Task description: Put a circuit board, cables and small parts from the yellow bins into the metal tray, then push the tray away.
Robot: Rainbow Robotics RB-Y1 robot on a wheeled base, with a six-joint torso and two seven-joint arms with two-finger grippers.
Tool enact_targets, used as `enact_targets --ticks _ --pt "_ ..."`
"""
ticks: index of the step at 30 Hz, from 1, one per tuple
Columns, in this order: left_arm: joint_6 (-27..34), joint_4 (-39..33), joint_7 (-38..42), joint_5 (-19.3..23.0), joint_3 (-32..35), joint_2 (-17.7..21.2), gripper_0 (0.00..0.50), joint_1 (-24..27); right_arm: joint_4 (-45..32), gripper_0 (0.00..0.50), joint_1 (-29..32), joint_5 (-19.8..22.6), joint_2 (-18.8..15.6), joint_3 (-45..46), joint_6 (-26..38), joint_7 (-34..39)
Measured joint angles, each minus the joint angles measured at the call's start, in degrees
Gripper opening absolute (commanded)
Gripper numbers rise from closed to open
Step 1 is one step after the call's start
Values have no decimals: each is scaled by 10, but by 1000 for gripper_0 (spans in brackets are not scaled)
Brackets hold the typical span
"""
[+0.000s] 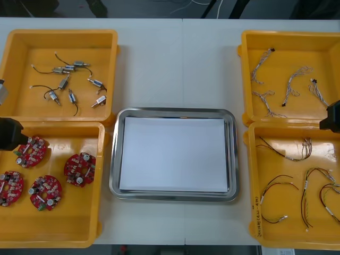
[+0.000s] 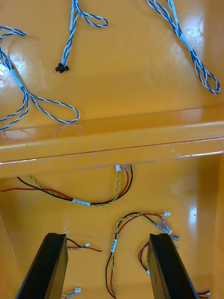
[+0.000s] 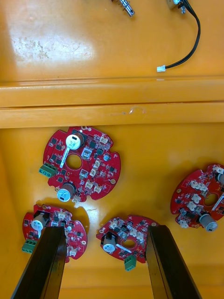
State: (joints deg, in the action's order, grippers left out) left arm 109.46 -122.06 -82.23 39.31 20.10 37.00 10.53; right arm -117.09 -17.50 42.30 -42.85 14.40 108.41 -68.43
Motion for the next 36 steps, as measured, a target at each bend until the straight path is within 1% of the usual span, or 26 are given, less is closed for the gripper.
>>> enact_targets --ticks 36 --pt "0 0 0 0 0 0 500 0 0 500 0 0 0 0 0 0"
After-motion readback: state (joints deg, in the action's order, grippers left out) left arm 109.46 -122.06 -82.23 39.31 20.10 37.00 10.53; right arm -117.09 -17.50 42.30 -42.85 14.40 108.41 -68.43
